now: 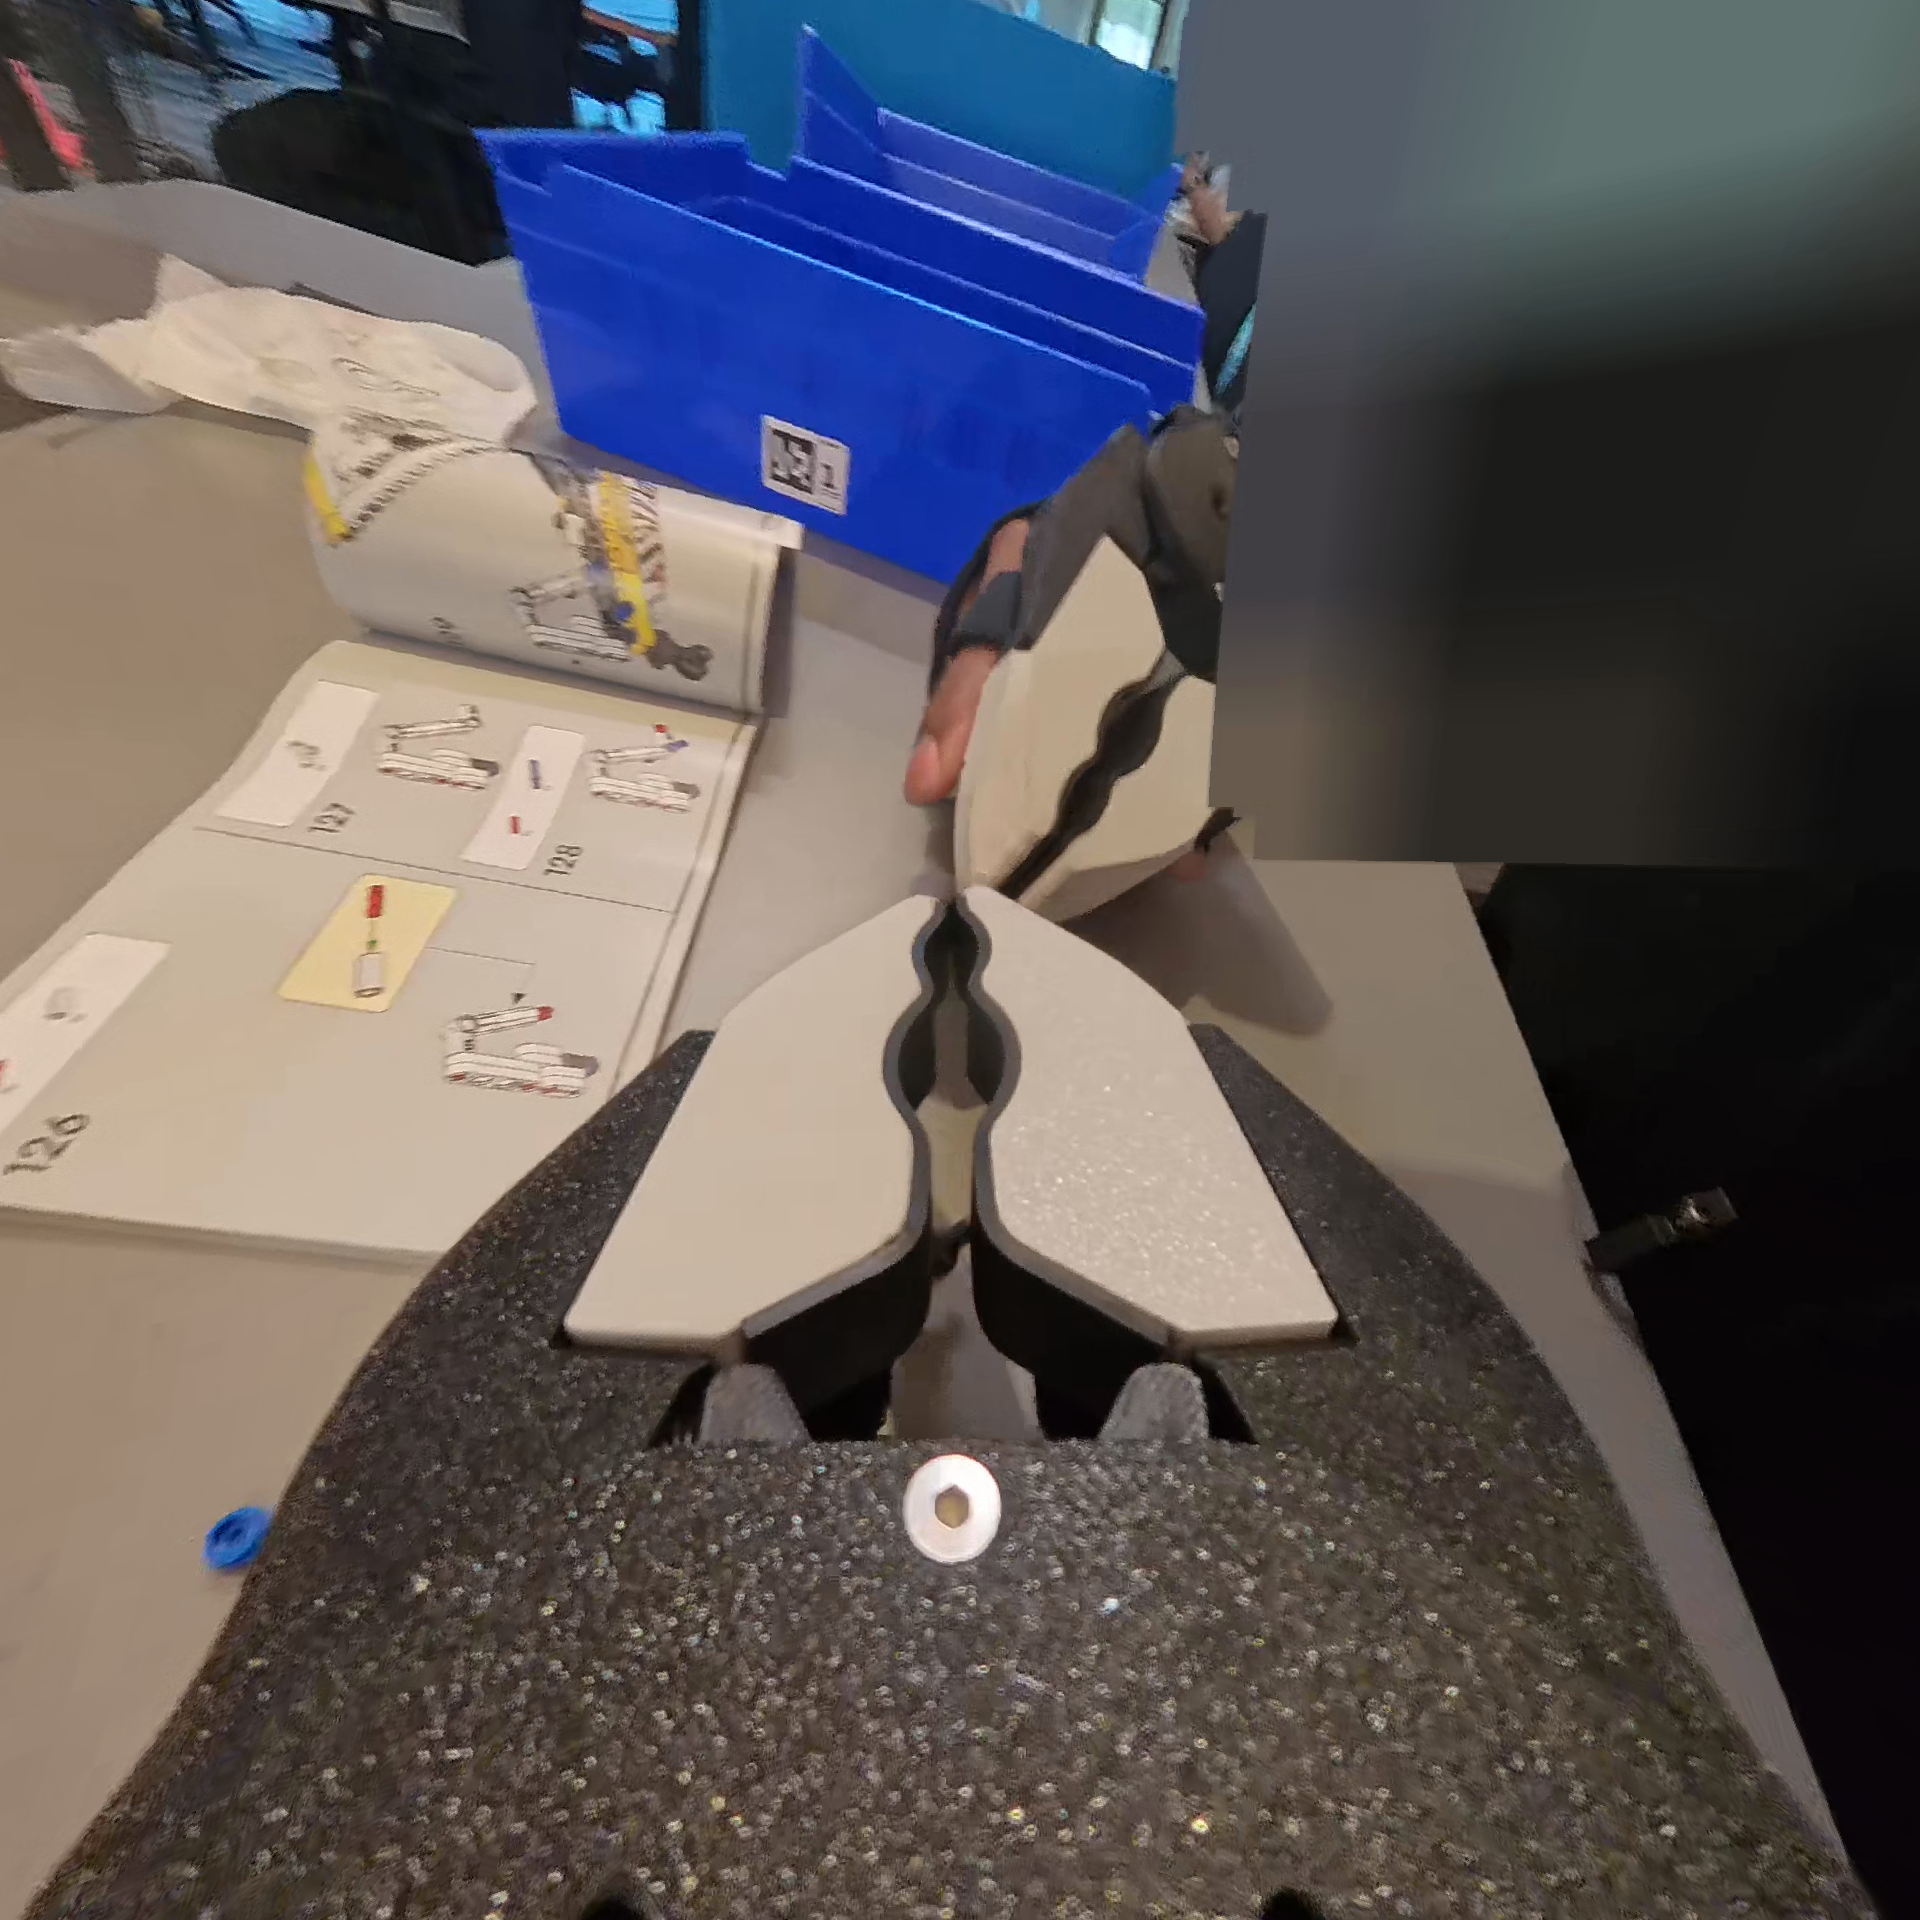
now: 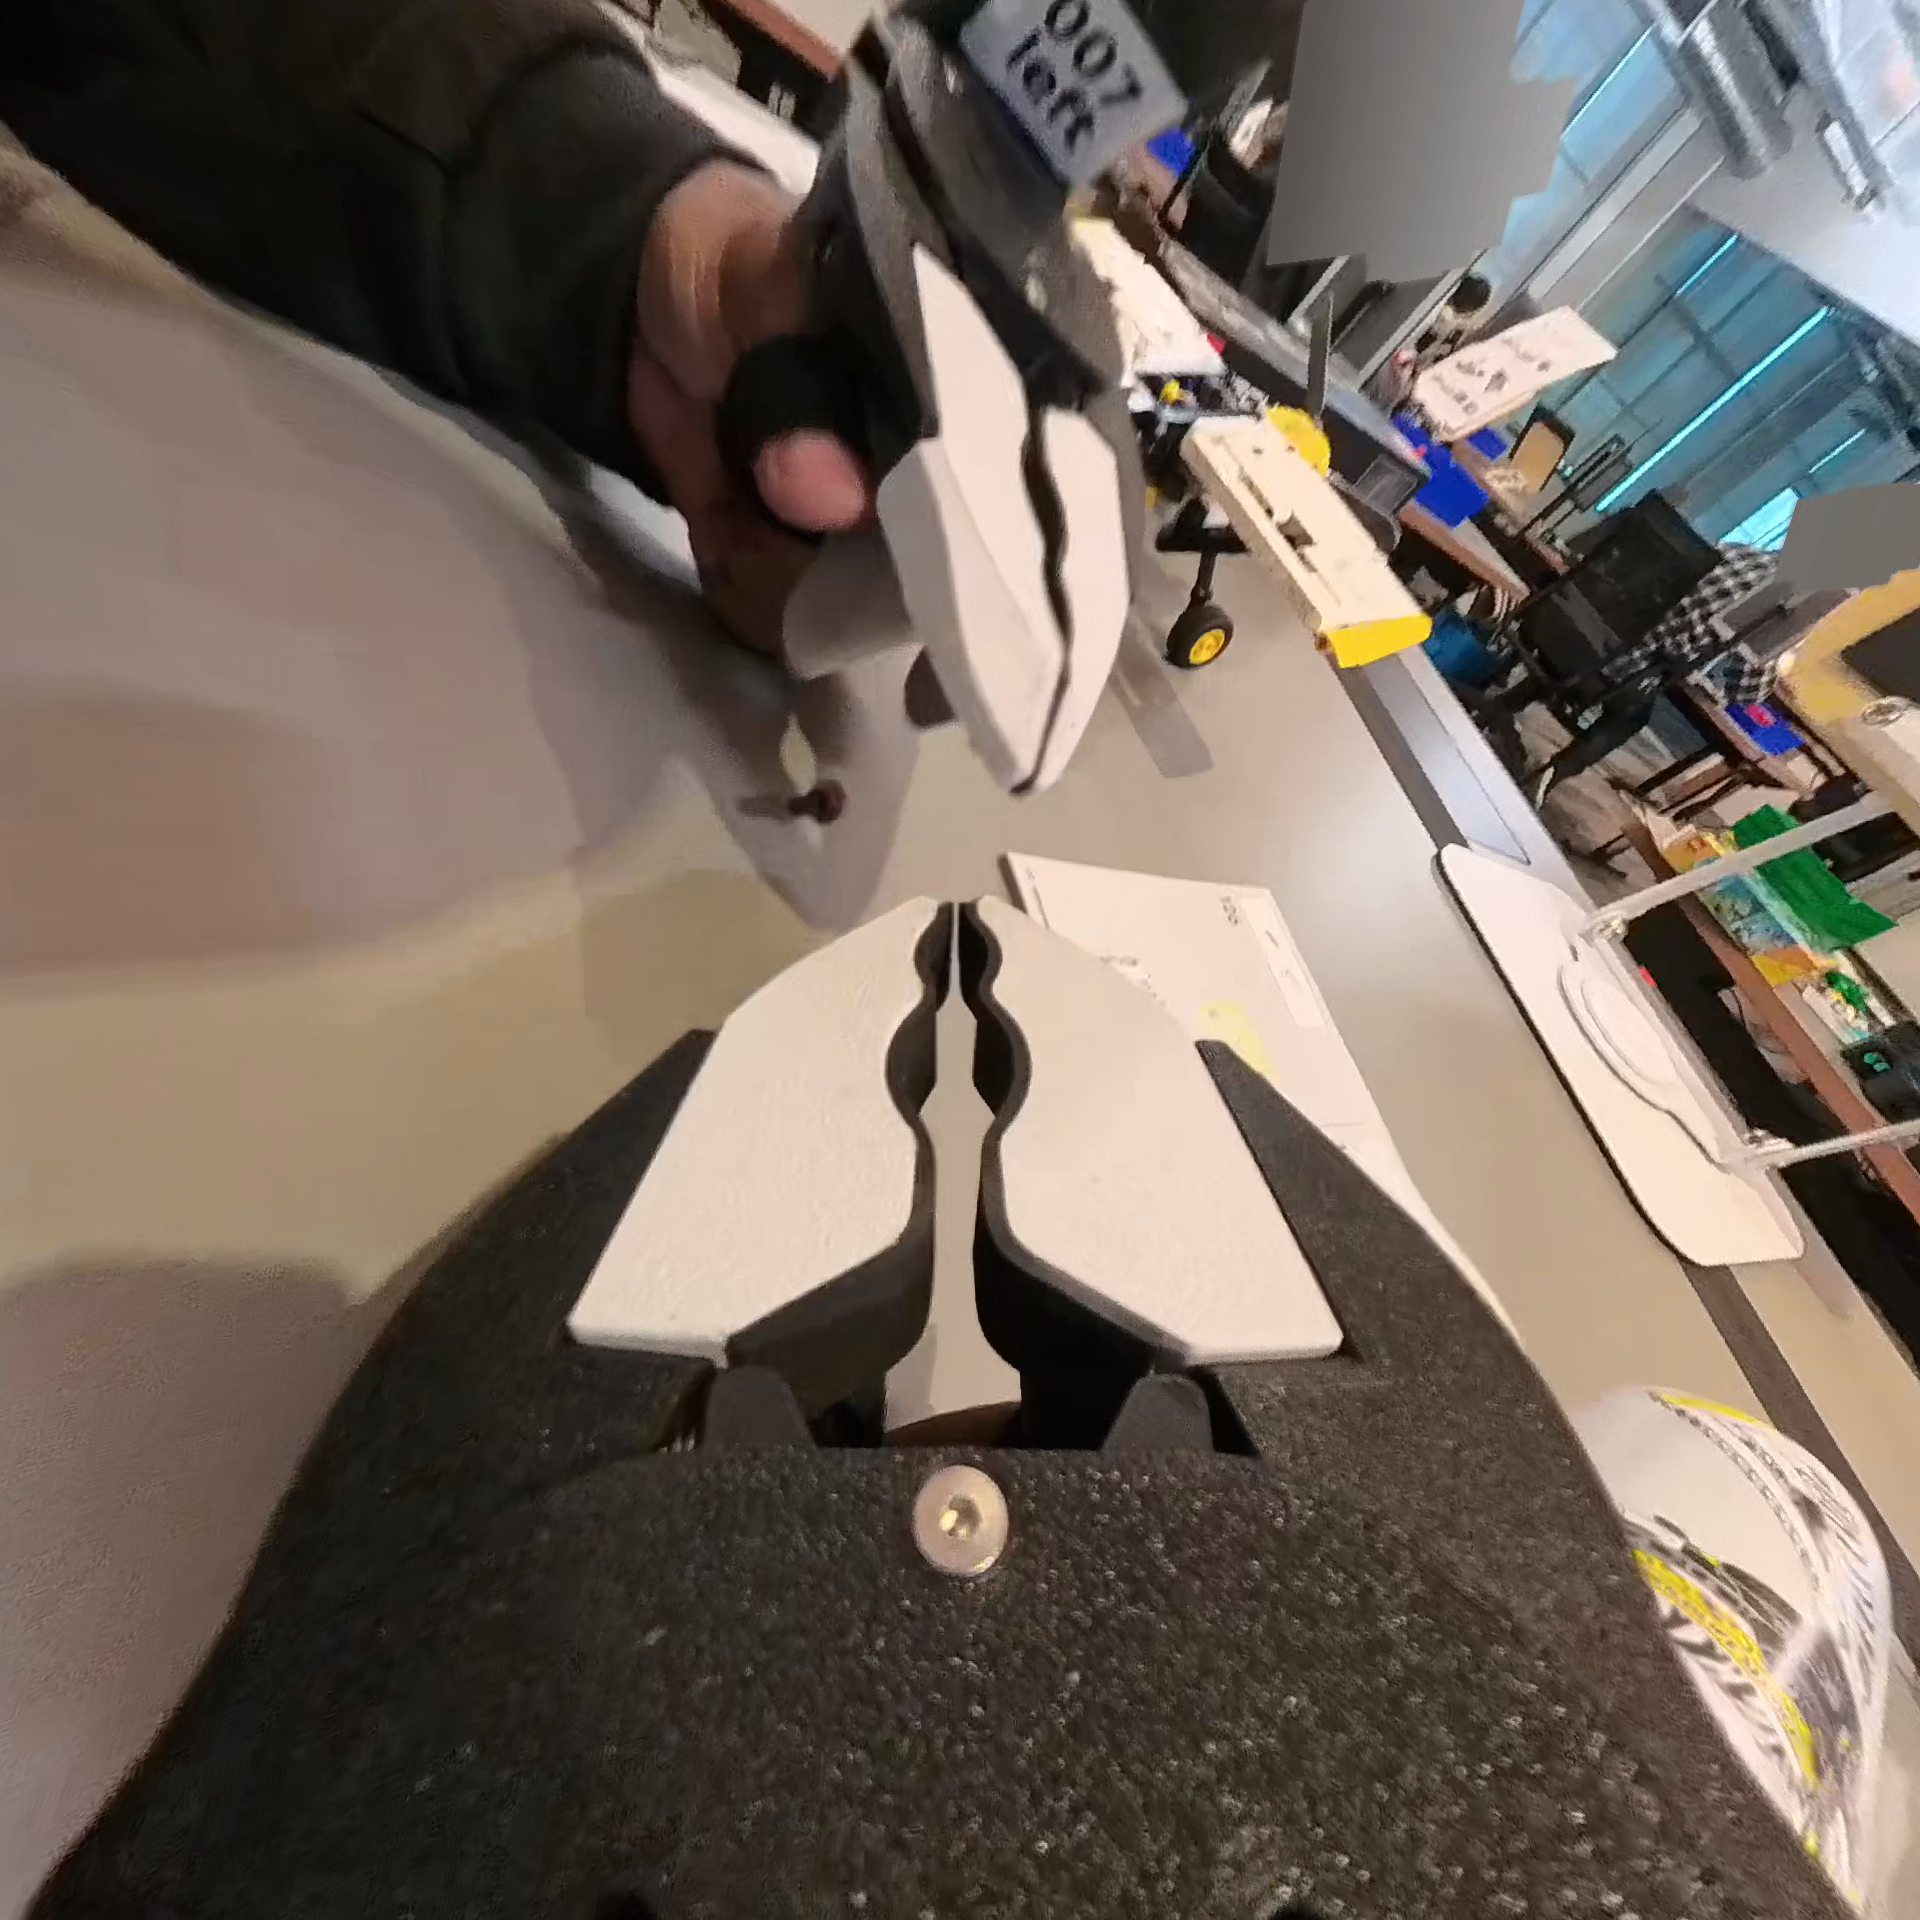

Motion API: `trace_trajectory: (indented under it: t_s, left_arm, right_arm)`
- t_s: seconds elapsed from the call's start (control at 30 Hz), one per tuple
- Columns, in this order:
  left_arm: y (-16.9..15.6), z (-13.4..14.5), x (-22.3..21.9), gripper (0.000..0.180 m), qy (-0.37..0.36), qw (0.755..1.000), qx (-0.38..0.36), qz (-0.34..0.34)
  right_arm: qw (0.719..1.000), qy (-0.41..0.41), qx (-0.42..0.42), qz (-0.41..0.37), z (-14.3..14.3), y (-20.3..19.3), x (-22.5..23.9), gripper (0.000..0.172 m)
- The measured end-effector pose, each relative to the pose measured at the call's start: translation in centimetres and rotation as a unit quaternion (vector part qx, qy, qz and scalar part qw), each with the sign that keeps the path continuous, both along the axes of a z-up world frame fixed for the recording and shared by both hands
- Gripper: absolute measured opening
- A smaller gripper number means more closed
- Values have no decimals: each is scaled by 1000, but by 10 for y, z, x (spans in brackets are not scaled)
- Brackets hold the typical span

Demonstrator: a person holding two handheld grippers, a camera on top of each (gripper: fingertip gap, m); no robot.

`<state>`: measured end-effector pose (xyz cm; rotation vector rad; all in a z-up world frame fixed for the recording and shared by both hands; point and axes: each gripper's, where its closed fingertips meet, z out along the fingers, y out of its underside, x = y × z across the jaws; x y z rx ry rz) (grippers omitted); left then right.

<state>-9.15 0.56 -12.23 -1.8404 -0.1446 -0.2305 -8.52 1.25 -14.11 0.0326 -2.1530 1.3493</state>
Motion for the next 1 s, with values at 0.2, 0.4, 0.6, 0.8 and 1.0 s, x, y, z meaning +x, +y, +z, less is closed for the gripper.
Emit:
trace_trajectory:
  t_s: [0.2,0.4,0.6,0.8,1.0]
  left_arm:
    - [-13,13,-31,1,-5,996,6,90]
    - [-38,32,-50,2,54,982,-36,180]
    - [-75,21,-43,12,64,971,-111,203]
    - [-114,-21,-22,18,110,939,-247,212]
    - [-126,-62,-7,18,148,916,-343,144]
  right_arm:
    - [998,-34,55,6,-16,-3,3,10]
    - [994,-57,90,9,-27,-14,3,18]
    - [993,-75,93,2,-29,-26,-3,18]
    - [991,-67,117,3,-35,-34,-2,18]
    - [991,-65,119,9,-35,-34,0,18]
